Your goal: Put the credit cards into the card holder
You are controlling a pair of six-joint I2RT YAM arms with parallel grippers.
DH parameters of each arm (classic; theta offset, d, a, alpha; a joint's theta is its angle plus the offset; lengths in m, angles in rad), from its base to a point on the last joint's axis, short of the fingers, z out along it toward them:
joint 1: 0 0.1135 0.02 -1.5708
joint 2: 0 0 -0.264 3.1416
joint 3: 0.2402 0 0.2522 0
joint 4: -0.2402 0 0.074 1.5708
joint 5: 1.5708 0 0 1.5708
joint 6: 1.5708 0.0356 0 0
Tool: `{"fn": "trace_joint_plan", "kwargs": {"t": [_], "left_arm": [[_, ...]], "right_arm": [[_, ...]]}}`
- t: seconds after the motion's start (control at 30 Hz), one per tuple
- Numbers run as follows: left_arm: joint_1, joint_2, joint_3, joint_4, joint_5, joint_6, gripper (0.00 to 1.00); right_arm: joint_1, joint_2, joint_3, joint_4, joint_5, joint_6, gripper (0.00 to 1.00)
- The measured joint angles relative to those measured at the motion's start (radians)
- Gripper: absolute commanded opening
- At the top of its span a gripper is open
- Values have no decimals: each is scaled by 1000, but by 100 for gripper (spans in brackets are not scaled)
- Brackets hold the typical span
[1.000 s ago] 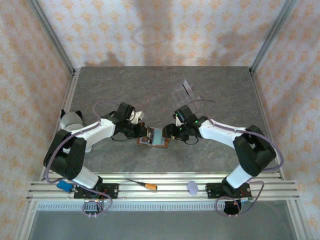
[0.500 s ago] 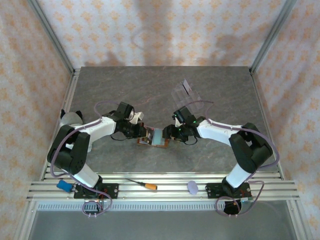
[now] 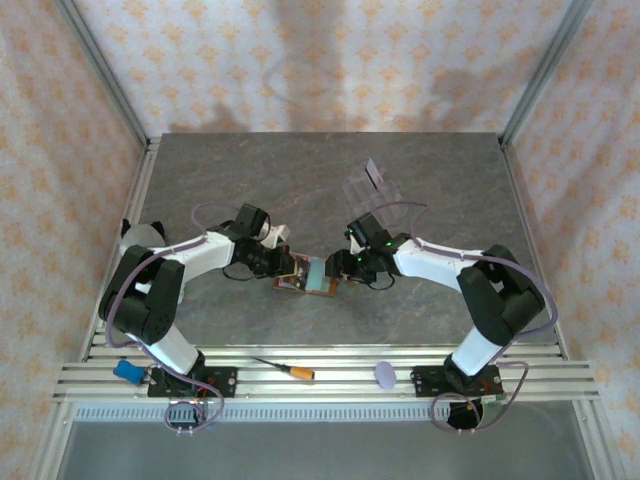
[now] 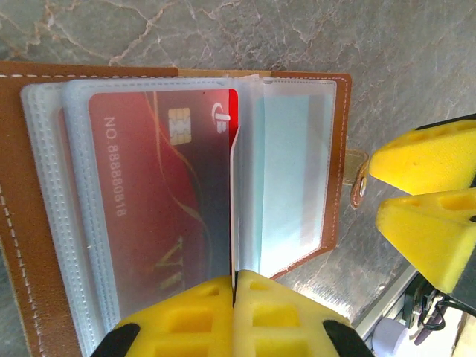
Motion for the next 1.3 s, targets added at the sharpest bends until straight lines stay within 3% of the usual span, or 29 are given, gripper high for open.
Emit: {"fn": "trace_joint_plan", "kwargs": {"t": [0.7,1.3], "left_arm": [[0,-86,-11,12,-4,-28,0],[0,-18,-11,11,-3,-26,0]], "right_arm": [[0,31,0,25,-4,0,52],[0,31,0,25,-3,0,51]]}}
